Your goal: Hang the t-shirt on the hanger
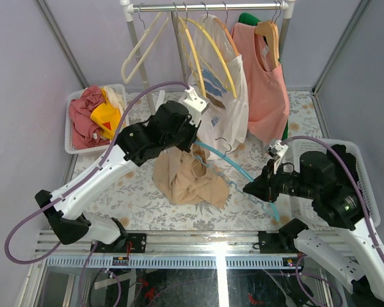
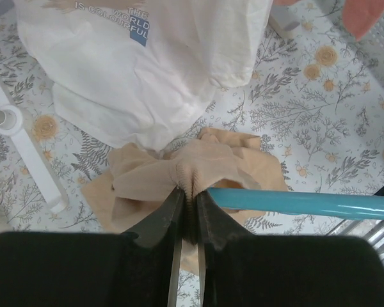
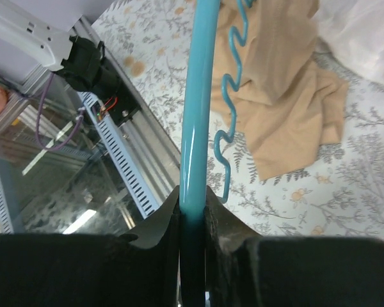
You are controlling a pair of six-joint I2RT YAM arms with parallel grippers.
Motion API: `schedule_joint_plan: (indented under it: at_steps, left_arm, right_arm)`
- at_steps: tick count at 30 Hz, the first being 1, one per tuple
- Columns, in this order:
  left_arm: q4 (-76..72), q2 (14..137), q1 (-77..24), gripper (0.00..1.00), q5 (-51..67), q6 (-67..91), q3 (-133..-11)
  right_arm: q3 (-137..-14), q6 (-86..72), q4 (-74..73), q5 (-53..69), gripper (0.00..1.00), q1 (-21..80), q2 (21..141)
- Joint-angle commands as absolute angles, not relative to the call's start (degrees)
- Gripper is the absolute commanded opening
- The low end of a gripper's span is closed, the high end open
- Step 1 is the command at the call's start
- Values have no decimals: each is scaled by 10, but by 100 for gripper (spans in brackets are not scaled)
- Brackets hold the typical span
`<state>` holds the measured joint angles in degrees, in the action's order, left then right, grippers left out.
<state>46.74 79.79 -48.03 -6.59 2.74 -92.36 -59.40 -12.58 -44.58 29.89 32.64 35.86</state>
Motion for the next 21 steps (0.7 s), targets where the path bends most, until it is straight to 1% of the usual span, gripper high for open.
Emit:
schedule_joint_plan:
  at_steps: [1, 6, 11, 14, 18, 21]
  left_arm:
    - [417, 802, -493, 10, -34, 33, -924]
    - [409, 807, -516, 12, -29, 40, -940]
    - [399, 794, -533, 13, -34, 41, -932]
    - [388, 776, -534, 13, -26, 45, -914]
    - [362, 758, -534, 15, 9, 51, -891]
    - [361, 760, -535, 15, 11, 61, -892]
  right_arm:
    - [-571, -156, -374, 361, 0, 328, 357]
    - [-542, -169, -341, 382, 0, 328, 356]
    - [-542, -176, -329, 370, 0, 328, 378]
    - [-534, -185, -301, 357, 0, 328, 362]
    - [-499, -224, -229, 378, 0, 328, 335]
    - [-489, -237, -214, 382, 0, 328, 330]
